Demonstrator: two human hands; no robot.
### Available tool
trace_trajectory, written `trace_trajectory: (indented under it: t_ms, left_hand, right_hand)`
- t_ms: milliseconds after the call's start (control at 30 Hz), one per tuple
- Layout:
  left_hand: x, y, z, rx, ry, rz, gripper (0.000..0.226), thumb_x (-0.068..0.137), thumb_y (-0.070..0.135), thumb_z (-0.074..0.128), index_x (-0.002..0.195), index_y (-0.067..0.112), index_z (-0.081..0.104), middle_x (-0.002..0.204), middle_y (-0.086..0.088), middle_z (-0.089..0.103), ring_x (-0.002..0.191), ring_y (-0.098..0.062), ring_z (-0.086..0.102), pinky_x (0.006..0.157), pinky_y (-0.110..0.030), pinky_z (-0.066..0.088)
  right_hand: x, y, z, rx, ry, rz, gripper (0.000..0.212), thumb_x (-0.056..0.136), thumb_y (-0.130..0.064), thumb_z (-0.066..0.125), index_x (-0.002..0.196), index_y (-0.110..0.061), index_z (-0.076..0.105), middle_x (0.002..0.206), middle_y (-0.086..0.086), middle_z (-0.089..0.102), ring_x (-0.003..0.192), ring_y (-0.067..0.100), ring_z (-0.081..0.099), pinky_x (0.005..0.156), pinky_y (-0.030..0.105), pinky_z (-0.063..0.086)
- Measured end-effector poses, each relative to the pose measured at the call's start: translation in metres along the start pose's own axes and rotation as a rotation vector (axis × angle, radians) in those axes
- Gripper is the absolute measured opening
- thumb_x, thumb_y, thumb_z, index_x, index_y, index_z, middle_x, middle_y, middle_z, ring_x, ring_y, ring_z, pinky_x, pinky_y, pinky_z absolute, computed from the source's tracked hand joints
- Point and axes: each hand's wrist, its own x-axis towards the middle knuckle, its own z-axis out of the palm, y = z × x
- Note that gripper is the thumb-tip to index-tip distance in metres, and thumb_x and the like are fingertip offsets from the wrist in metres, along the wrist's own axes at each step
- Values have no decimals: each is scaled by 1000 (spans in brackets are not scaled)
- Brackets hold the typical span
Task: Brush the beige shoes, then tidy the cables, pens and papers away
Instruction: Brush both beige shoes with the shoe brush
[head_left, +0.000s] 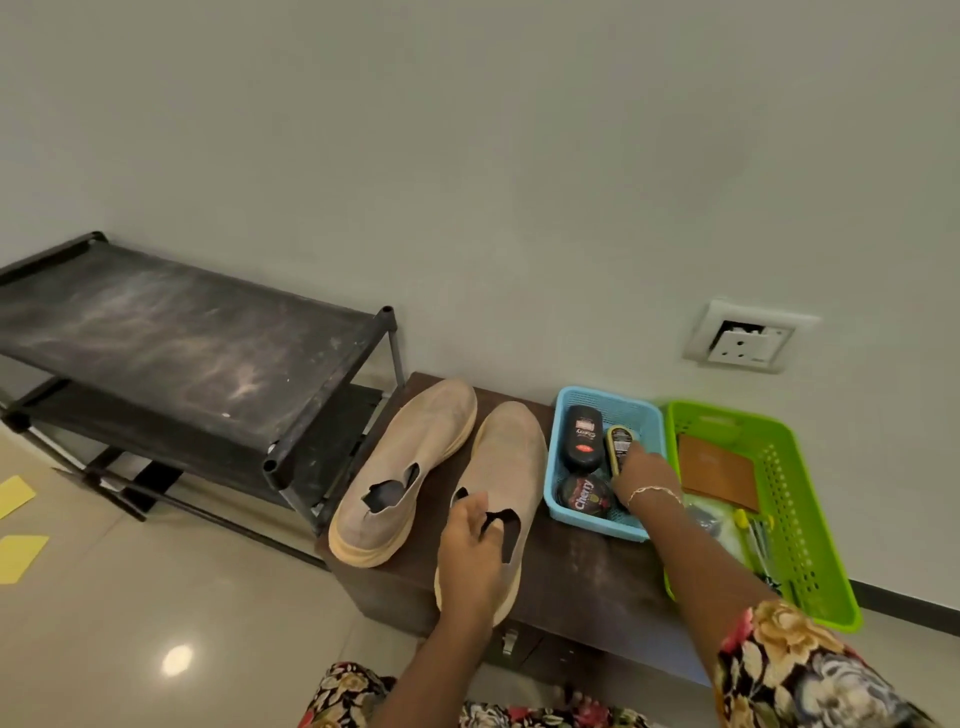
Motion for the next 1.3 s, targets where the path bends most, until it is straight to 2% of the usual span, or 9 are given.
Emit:
trace_trajectory:
  t_ms: [167,333,700,833,933,1033,1100,1167,1300]
  left_hand:
    - [9,1,3,-131,27,-77,35,92,-7,44,124,6,51,114,1,52,108,-8,48,99,-23,35]
    - [8,-15,-6,97,29,139,35,89,-5,51,117,14,55,113,10,55,111,-4,50,98,-18,36]
    - [5,7,1,225,55,147,29,91,-2,47,117,7,56,121,-5,58,113,-15,53,90,-16,36]
    - [4,-3,-11,715,-89,375,29,89,24,57,117,14,56,124,-2,54,127,-19,42,108,-28,28]
    - [2,-20,-22,1091,-229,372,28,91,27,53,117,16,57,135,-3,48,143,-21,16,117,-38,6]
    - [0,-31,-27,1029,-239,283,21,92,13,50,112,12,58,132,-5,50,141,-22,21,112,-33,27]
    - [-5,-25,-32,919,-212,242,11,90,11,53,99,14,58,113,-4,55,124,-21,45,92,-23,41]
    - [-12,-17,-43,798,-174,226,14,88,7,51,81,19,51,86,3,48,101,-22,56,71,-19,36]
    - [-30,-14,-74,576,-110,236,26,86,0,53,109,10,61,103,-4,59,94,-12,52,68,-11,31]
  right_hand:
    - [21,-4,20,-21,39,7,46,91,-19,50,132,-9,33,119,22,56,111,38,54,88,39,45]
    - [21,-5,15,54,48,46,47,89,-15,54,128,-4,31,115,23,60,108,38,57,85,39,45]
    - [-53,-7,-21,1078,-7,193,54,72,-15,75,113,-17,40,109,22,58,87,37,61,80,55,52]
    - [-95,-13,-27,1309,-159,141,40,83,-2,63,113,-14,39,79,13,55,62,23,53,56,35,49]
    - [-113,-15,-26,1379,-229,141,36,83,0,61,111,-12,41,80,16,56,62,27,54,60,38,49]
    - [-128,-19,-27,1417,-317,149,14,85,-1,58,92,-10,49,74,13,56,61,26,54,60,37,51]
    - [-138,-19,-27,1440,-363,148,9,87,-2,55,83,-10,52,67,9,53,60,23,52,59,34,48]
    - [-147,-17,-26,1490,-408,173,3,87,-5,52,87,-7,54,69,9,53,61,22,51,60,32,43]
    - [-167,-16,-14,1619,-498,217,10,85,-6,48,92,-5,56,78,11,55,68,25,54,49,30,52]
